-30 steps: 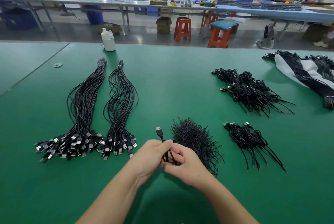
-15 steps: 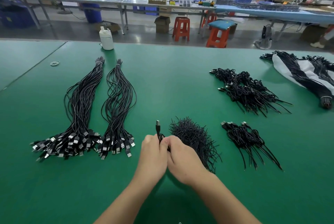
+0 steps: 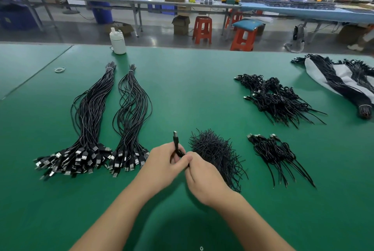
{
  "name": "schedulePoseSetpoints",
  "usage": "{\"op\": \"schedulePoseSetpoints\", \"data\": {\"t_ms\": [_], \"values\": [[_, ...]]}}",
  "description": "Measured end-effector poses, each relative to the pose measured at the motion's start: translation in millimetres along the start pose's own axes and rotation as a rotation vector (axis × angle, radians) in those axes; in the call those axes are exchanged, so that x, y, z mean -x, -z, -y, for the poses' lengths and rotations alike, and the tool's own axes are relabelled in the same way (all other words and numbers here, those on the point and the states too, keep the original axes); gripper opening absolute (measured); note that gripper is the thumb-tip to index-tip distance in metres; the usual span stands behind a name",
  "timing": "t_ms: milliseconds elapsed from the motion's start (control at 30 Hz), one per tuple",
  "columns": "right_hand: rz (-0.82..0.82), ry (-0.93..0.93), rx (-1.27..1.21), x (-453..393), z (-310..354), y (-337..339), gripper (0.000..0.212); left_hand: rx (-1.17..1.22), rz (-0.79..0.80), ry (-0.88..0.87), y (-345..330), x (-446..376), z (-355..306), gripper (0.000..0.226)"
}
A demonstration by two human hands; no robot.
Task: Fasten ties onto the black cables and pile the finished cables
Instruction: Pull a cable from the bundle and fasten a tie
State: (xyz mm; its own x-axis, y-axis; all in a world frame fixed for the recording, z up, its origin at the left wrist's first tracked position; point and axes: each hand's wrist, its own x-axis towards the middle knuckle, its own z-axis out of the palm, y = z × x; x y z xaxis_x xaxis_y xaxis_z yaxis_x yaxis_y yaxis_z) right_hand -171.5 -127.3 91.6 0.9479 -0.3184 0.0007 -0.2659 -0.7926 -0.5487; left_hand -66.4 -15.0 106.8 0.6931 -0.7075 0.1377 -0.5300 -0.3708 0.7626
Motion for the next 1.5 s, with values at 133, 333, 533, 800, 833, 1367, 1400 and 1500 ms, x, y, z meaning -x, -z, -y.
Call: {"op": "schedulePoseSetpoints", "data": {"t_ms": [133,333,533,800,833,1367,1400,1500], "values": [[0.075,-0.001,-0.197,-3,-3,-10,0.032,-0.090,0.021,0.008,2,-6,5,0.018],[0.069,-0.054,-0.284,-5,-7,-30,0.033,-0.124,0.118,0.104,2,-15,15,0.016],[-0.036,-0.088,-0.256,-8,-13,-32,0.026,0.195,0.241,0.146,-3,-24,17,0.016],[-0.374,-0.355,-0.120,-19,-95,18,0.026,0.149,0.121,0.245,-23,-57,46,0.010],[-0.392,-0.409,-0.099,-19,-112,24,0.026,-0.007,0.116,0.194,-27,-61,51,0.009],[-0.389,-0.533,-0.343,5,-195,18,0.039,-0.644,0.086,-0.118,-76,-94,52,0.019],[-0.383,-0.535,-0.343,5,-196,18,0.039,-0.617,0.073,-0.124,-75,-93,51,0.019],[-0.371,-0.531,-0.338,5,-197,18,0.040,-0.502,0.070,-0.130,-70,-92,50,0.015]]}}
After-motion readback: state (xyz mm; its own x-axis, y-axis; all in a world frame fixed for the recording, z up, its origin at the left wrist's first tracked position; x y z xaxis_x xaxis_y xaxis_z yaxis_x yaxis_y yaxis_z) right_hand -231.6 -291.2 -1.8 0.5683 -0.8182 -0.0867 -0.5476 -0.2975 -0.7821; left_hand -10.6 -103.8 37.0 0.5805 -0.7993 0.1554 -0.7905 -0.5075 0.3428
